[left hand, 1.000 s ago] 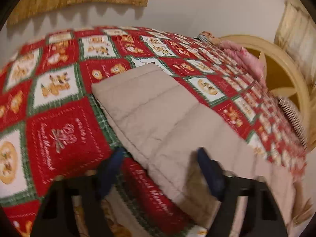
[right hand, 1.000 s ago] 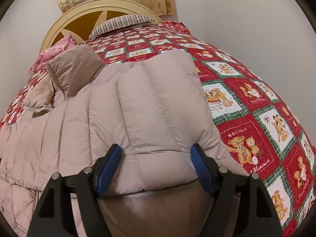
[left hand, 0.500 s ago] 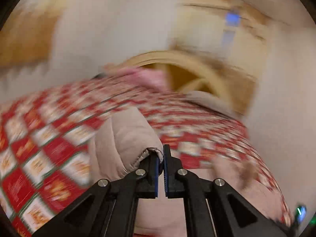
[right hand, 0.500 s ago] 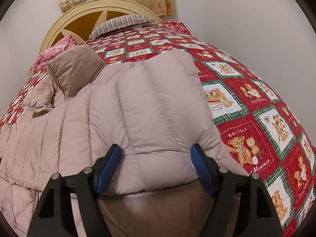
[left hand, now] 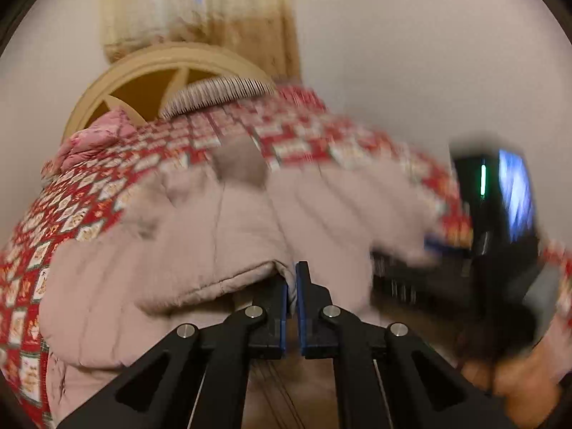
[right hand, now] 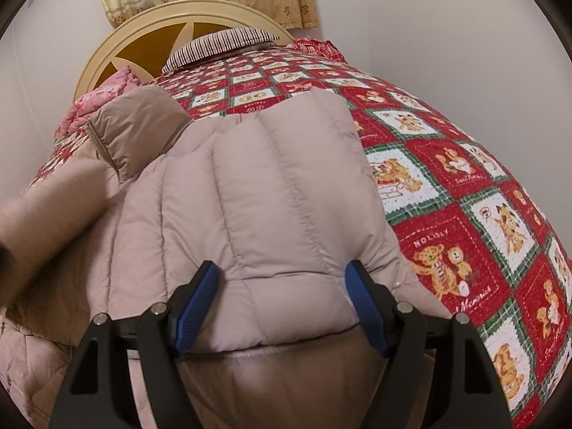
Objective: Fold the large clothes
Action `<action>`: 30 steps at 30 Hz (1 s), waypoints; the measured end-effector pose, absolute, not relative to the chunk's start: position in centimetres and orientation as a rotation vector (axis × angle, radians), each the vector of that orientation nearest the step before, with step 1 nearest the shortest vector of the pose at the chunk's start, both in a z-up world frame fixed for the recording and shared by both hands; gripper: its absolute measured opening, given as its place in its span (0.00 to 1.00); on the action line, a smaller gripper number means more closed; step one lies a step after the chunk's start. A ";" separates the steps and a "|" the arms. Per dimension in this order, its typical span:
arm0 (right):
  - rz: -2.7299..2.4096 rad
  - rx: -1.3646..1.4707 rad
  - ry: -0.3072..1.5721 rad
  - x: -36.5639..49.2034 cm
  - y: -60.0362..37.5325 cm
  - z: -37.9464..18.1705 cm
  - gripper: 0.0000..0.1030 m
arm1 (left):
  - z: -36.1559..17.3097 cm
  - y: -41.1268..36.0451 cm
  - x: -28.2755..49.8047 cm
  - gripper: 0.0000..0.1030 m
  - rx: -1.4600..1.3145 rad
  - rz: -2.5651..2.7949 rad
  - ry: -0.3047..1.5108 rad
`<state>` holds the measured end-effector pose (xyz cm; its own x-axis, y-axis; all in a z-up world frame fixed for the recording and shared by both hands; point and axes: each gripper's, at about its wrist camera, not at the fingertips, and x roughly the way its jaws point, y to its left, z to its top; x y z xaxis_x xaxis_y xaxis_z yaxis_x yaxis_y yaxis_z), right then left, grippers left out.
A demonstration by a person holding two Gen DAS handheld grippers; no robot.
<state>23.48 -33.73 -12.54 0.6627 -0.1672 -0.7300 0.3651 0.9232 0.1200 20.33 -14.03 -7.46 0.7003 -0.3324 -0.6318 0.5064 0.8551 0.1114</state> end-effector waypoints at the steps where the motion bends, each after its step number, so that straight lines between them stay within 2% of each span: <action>1: -0.303 0.270 0.792 23.5 -33.8 -12.5 0.74 | -8.0 -14.6 20.2 0.05 0.323 -0.472 0.663; 8: -0.296 0.284 0.787 23.4 -33.7 -12.5 0.75 | -9.5 -13.9 18.3 0.06 0.386 -0.471 0.775; 12: -0.299 0.281 0.788 23.4 -33.7 -12.6 0.75 | -9.8 -14.5 17.4 0.06 0.475 -0.467 0.737; 18: -0.254 0.346 0.756 22.7 -34.2 -12.2 0.79 | -7.3 -14.6 17.6 0.06 0.413 -0.513 0.710; 21: -0.236 0.400 0.721 22.0 -34.8 -12.1 0.80 | -5.8 -15.2 16.9 0.11 0.404 -0.596 0.696; 22: -0.233 0.408 0.722 22.0 -34.8 -12.2 0.80 | -5.5 -15.3 16.8 0.19 0.398 -0.612 0.692; 23: -0.231 0.413 0.724 22.1 -34.9 -12.3 0.80 | -5.4 -15.3 16.4 0.36 0.397 -0.626 0.679; 24: -0.232 0.411 0.724 22.1 -34.8 -12.3 0.81 | -5.6 -15.2 16.1 0.47 0.406 -0.638 0.667; 25: -0.231 0.410 0.725 22.1 -34.9 -12.3 0.81 | -5.9 -15.1 16.0 0.68 0.418 -0.637 0.661; 26: -0.229 0.407 0.728 22.2 -34.8 -12.3 0.82 | -6.3 -14.9 15.8 0.75 0.434 -0.622 0.652; 30: -0.230 0.397 0.733 22.3 -34.7 -12.3 0.83 | -9.1 -14.1 16.4 0.75 0.483 -0.514 0.706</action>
<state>22.32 -34.75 -12.34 0.7226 -0.0659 -0.6881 0.3395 0.9009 0.2703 16.42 -14.06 -9.12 0.6493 -0.2758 -0.7087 0.5893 0.7716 0.2395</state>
